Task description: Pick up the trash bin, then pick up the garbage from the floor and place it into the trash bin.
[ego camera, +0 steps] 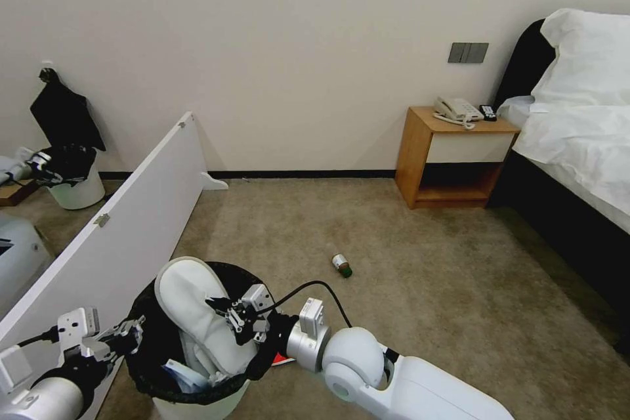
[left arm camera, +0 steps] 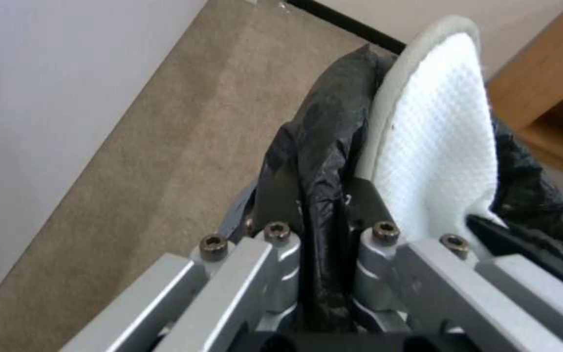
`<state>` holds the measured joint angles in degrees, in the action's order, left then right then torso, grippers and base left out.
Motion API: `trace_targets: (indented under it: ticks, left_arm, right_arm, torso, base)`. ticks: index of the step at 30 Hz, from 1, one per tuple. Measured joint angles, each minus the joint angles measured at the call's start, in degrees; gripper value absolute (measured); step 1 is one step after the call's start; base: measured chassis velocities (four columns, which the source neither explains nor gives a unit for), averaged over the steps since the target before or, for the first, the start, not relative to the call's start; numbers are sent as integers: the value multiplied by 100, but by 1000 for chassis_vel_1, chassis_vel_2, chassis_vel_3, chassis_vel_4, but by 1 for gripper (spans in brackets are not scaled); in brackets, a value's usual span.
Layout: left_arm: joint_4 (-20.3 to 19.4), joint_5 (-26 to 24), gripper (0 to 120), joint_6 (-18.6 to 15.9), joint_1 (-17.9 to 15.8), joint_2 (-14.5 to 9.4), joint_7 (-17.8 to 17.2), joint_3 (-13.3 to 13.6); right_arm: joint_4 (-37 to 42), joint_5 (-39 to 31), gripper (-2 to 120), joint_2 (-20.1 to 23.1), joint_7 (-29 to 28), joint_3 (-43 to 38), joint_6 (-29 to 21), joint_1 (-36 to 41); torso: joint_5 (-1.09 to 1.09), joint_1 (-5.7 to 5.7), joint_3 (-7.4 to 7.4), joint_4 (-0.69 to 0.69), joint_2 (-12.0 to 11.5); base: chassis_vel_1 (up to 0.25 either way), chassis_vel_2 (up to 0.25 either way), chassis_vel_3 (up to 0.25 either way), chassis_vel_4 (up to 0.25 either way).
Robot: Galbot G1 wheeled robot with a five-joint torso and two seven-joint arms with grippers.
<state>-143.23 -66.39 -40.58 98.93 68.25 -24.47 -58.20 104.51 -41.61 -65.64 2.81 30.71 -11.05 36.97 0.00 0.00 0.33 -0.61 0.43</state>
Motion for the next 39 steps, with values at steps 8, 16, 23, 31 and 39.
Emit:
trace_targets:
  ticks: [8, 16, 23, 31, 39]
  left_arm:
    - [0, -3, 5, 0, 19, 7, 0, -9]
    - [0, -4, 5, 2, 29, 16, -1, -13]
    - [-1, -3, 5, 2, 29, 20, -3, -13]
    - [0, -3, 5, 2, 20, 22, -4, -13]
    - [0, 6, 5, 2, 18, 103, -4, -14]
  right_arm:
    - [98, -128, 0, -5, -101, 10, -110, -21]
    - [156, -205, 22, 19, -113, 2, -110, -7]
    - [212, -281, 49, 34, -104, -74, -97, -21]
    - [279, -328, 76, 79, -84, -161, -64, -38]
    - [565, -472, 99, 159, -59, -521, 24, -7]
  torso:
    - [0, 0, 0, 0, 0]
    - [0, 0, 0, 0, 0]
    - [0, 0, 0, 0, 0]
    - [0, 0, 0, 0, 0]
    - [1, 0, 0, 0, 0]
  base:
    - [0, 0, 0, 0]
    - [0, 0, 0, 0]
    - [0, 0, 0, 0]
    - [0, 0, 0, 0]
    - [0, 0, 0, 0]
